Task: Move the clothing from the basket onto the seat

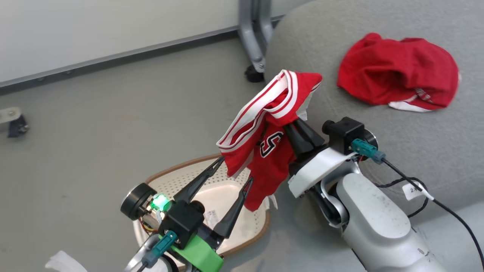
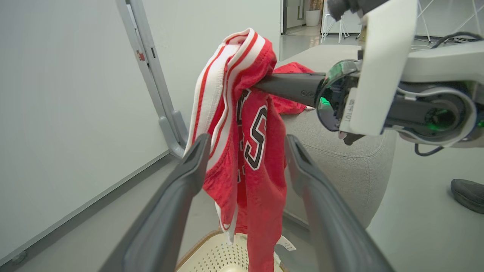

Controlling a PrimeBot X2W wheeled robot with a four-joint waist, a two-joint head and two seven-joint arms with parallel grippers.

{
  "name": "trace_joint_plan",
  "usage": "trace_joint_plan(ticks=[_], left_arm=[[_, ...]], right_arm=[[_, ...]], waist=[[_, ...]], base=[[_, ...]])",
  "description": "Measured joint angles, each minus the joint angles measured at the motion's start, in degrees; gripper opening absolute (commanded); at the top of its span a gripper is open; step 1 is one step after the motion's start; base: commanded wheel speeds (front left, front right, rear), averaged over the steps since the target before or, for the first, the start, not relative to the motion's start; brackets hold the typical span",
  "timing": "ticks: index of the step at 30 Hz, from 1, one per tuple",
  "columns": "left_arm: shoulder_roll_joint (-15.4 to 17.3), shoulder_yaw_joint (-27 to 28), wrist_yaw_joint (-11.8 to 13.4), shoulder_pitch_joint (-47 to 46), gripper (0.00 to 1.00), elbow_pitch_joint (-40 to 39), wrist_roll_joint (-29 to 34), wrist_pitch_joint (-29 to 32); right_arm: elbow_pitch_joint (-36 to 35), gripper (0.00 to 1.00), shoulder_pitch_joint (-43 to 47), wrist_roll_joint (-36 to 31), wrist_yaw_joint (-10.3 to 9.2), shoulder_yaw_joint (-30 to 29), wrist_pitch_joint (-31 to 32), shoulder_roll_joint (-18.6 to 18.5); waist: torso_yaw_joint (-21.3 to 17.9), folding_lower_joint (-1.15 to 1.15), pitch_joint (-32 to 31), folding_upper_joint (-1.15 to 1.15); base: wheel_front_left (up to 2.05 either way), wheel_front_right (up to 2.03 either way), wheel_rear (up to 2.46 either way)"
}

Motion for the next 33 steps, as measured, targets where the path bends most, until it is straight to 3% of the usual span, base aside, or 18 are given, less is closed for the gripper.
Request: trace_joint_plan(ticks=[6,13,21,26,33], left_arm=[[0.7,-0.9,-1.2,-2.7,1.0,-1.4,0.8,1.6],[0.6,-2.2,-2.9,-6.1,1.0,-2.7,2.1,2.6],[0.1,-4.0,-4.9,-11.6,1.0,-3.6,3.9,3.5],[-0.6,-5.4,-6.0,-15.3,1.0,-3.8,4.8,3.2],[-1.1,-7.3,-7.0,-19.3,1.0,-2.8,5.7,2.1]], right_arm=[[-1.4,0.0,-0.1,-0.5,-0.01,-4.9,-0.2,-0.2],[-6.9,0.0,-4.2,-3.8,0.0,-13.9,-0.4,-2.7],[-12.8,0.0,-15.4,-8.7,0.0,-27.3,-0.4,-10.9],[-13.8,0.0,-24.1,-9.7,0.0,-35.0,2.1,-18.5],[-5.6,0.0,-30.4,-10.3,0.0,-39.3,5.7,-25.7]], waist=[[-5.1,0.0,2.6,0.0],[-8.3,0.0,7.6,0.0],[-8.8,0.0,13.7,0.0],[-7.6,0.0,17.8,0.0],[-4.3,0.01,23.1,0.0]], base=[[0.0,0.0,0.0],[0.0,0.0,0.0],[0.0,0.0,0.0],[0.0,0.0,0.0],[0.0,0.0,0.0]])
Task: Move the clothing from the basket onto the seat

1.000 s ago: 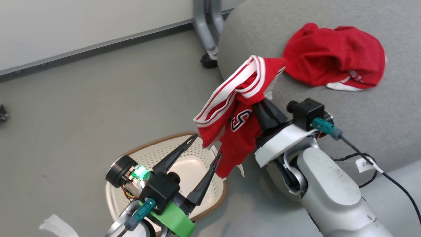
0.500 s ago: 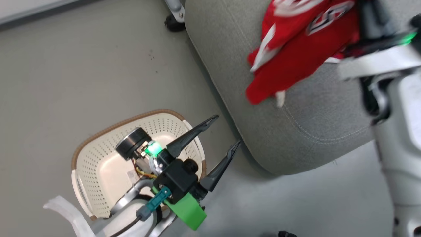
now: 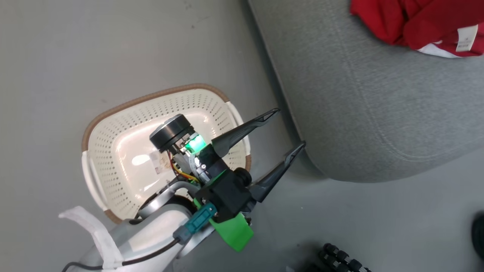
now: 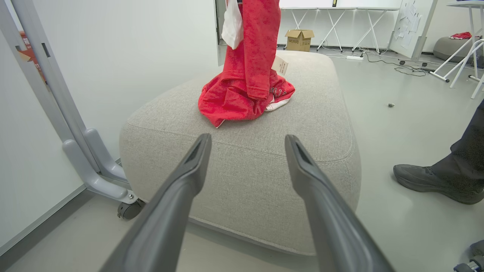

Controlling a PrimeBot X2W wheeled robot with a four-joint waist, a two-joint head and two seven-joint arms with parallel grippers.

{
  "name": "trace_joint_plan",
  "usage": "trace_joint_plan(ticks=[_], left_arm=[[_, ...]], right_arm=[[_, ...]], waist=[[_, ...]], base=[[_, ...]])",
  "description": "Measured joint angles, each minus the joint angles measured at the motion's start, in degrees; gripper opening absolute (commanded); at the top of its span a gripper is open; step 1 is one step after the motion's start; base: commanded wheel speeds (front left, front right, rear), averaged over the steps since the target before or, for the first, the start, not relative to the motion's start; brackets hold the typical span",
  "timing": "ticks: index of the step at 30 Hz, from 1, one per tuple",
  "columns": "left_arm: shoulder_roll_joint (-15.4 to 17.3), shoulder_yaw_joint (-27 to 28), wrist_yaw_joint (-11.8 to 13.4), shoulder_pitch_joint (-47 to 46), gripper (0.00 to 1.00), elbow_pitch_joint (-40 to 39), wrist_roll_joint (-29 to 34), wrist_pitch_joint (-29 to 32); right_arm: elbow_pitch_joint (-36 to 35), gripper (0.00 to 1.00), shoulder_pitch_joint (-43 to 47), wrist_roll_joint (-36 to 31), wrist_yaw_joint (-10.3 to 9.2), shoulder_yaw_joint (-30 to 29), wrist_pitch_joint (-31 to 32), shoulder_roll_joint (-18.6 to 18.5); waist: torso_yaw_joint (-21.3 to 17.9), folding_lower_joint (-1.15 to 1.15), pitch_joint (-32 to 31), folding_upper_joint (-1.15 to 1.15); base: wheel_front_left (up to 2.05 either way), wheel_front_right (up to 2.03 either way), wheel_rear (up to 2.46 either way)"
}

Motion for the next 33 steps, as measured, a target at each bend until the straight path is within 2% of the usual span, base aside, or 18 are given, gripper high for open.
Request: trace_joint_plan(ticks=[5,10,11,13,14,15,16,22,27,33], left_arm=[[-0.9,-1.3,-0.4,-1.4,1.0,1.1,0.0,-1.5],[-1.2,-1.6,-0.4,-2.1,1.0,2.4,0.0,-2.7],[-1.2,-1.6,-0.4,-2.2,1.0,2.6,0.0,-2.8],[-1.3,-1.5,-0.3,-2.2,1.0,3.0,0.0,-3.2],[-1.3,-1.4,0.0,-2.3,1.0,3.2,0.0,-3.3],[-1.3,-1.4,0.1,-2.3,1.0,3.4,0.0,-3.6],[-1.2,-1.3,0.2,-2.2,1.0,3.6,0.0,-3.8],[-0.9,0.0,2.1,-1.3,1.0,4.3,-1.3,-5.0],[-0.9,1.1,4.2,0.6,1.0,5.1,-2.7,-5.7],[-0.9,2.5,5.9,2.4,1.0,5.7,-4.2,-6.8]], right_arm=[[10.9,0.0,-0.3,-0.7,0.01,0.1,0.7,-0.2],[20.7,0.0,1.6,-0.8,0.01,-1.6,-1.6,1.5],[22.3,0.07,2.2,-0.8,0.01,-1.8,-2.2,1.9],[25.0,0.4,3.4,-0.8,0.01,-2.8,-3.2,2.3],[26.2,0.49,4.0,-0.7,0.01,-3.0,-3.7,2.5],[27.3,0.8,4.6,-0.7,0.01,-3.4,-4.2,3.0],[28.0,1.0,5.1,-0.7,0.01,-3.8,-4.6,3.4],[28.3,1.0,9.4,-0.7,0.01,-5.8,-6.0,6.1],[18.4,1.0,17.6,-1.4,0.01,-8.5,-6.2,11.0],[9.3,1.0,25.3,-4.1,0.01,-8.7,-6.1,17.4]], waist=[[3.3,0.0,2.7,0.0],[6.1,0.0,5.0,0.0],[6.6,0.0,5.4,0.0],[7.4,0.0,5.8,0.0],[7.7,0.0,6.0,0.0],[8.0,0.0,6.0,0.0],[8.0,0.0,5.9,0.0],[7.6,0.0,3.9,0.0],[6.6,-0.01,0.7,0.0],[5.9,-0.01,-2.7,0.0]], base=[[0.0,0.0,0.0],[0.0,0.0,0.0],[0.0,0.0,0.0],[0.0,0.0,0.0],[0.0,0.0,0.0],[0.0,0.0,0.0],[0.0,0.0,0.0],[0.0,0.0,0.0],[0.0,0.0,0.0],[0.0,0.0,0.0]])
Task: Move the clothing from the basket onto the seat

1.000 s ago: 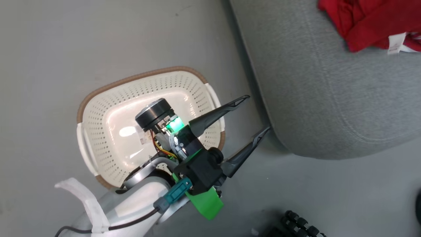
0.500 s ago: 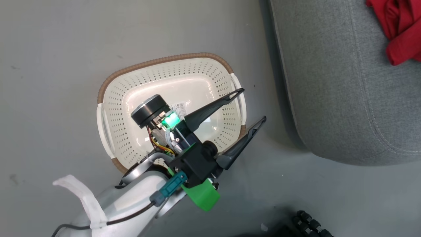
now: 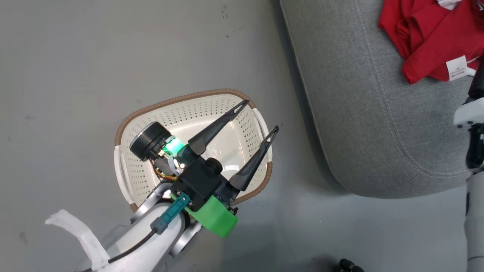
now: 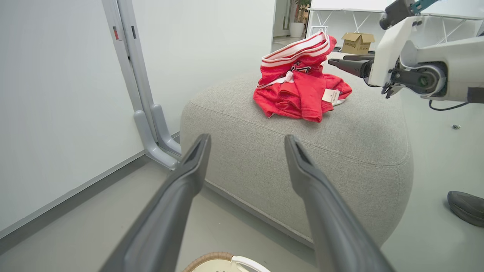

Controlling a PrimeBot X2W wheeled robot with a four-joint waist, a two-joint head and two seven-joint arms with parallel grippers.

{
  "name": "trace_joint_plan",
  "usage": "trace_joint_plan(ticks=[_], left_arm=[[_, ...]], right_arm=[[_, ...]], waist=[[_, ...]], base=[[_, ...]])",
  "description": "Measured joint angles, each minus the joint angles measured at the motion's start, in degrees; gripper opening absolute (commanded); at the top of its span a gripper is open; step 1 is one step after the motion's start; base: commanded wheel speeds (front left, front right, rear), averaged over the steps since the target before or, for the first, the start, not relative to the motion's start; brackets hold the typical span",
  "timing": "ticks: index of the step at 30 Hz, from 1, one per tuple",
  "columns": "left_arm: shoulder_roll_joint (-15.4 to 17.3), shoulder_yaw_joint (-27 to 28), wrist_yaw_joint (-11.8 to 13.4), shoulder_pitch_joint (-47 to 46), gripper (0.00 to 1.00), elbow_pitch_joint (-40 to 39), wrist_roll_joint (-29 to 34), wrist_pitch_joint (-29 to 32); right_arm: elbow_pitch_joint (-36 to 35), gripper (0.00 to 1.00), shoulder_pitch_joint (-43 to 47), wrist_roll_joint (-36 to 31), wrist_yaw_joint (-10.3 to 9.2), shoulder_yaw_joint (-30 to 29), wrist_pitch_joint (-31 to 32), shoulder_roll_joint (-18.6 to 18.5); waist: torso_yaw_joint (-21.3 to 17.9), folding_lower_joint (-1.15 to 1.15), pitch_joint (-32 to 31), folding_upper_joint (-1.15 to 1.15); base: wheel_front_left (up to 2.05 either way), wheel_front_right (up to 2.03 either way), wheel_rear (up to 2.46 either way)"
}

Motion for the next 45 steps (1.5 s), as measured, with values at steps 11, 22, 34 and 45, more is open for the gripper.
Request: trace_joint_plan(ticks=[11,22,34,45], left_arm=[[0.5,5.8,4.6,3.9,1.0,2.2,-3.5,-2.6],[-0.5,16.4,10.0,8.9,1.0,3.1,-5.1,-3.7],[-4.0,29.3,8.9,19.0,1.0,3.9,-3.2,-3.8],[-7.5,33.5,5.2,25.9,1.0,5.7,-0.2,-3.8]], right_arm=[[-15.6,1.0,12.1,-2.6,0.0,7.2,0.0,8.6],[-26.4,1.0,20.7,-2.4,0.0,16.3,1.2,9.4],[-33.5,1.0,28.7,-2.0,0.0,18.7,5.2,9.4],[-35.0,1.0,34.9,-0.9,0.0,19.0,7.5,9.4]], waist=[[1.2,0.0,-5.9,0.0],[6.7,0.0,-10.0,0.0],[12.1,0.0,-15.1,0.0],[13.4,0.0,-20.7,0.0]], base=[[0.0,0.0,0.0],[0.0,0.0,0.0],[0.0,0.0,0.0],[0.0,0.0,0.0]])
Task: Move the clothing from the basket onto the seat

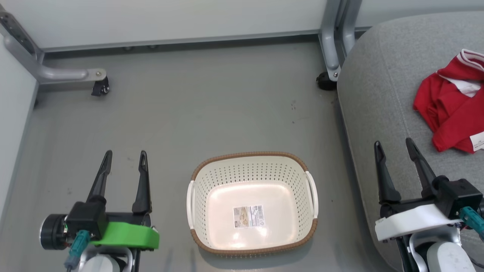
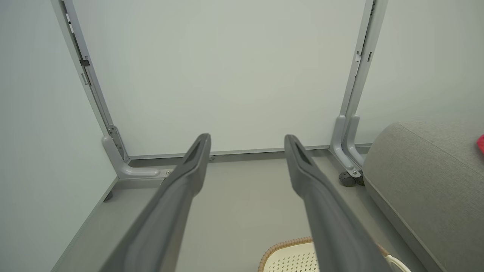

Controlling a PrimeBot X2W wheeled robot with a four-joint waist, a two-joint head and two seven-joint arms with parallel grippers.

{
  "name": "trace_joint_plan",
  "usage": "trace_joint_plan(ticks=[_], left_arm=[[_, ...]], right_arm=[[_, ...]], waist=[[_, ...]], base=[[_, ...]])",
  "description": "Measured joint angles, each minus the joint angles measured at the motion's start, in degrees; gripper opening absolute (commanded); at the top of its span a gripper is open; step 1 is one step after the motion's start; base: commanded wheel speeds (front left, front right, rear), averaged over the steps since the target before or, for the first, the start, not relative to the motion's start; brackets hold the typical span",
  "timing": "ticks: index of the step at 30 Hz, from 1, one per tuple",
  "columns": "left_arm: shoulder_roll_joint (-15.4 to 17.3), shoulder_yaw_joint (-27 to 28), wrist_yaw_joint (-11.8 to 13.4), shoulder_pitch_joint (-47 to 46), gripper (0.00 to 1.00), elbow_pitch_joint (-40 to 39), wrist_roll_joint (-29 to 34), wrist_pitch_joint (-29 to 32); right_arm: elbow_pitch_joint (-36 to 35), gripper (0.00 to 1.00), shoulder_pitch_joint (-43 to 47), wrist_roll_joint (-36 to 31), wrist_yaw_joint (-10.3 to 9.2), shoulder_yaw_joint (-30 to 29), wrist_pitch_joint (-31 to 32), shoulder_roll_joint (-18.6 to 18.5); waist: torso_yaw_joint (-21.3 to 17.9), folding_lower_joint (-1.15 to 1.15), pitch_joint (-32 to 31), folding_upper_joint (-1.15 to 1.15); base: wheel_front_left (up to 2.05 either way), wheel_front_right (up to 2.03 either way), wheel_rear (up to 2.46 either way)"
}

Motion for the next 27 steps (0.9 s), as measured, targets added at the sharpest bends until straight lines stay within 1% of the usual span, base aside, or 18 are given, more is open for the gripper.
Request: trace_joint_plan(ticks=[10,19,27], left_arm=[[-2.0,1.8,-2.2,3.7,1.0,2.7,2.4,0.0],[-3.4,3.3,-3.4,4.8,1.0,4.1,3.9,0.0],[-4.5,4.2,-4.1,4.8,1.0,5.2,5.3,0.0]], right_arm=[[-0.1,1.0,3.1,0.7,0.0,0.7,1.2,0.0],[-0.2,1.0,3.8,0.7,0.0,1.3,1.8,0.0],[-0.3,1.0,4.0,0.9,0.0,1.8,2.0,0.0]], waist=[[0.0,0.0,-3.8,0.0],[0.1,0.0,-4.7,0.0],[0.1,0.0,-5.4,0.0]], base=[[0.0,0.0,0.0],[0.0,0.0,0.0],[0.0,0.0,0.0]])
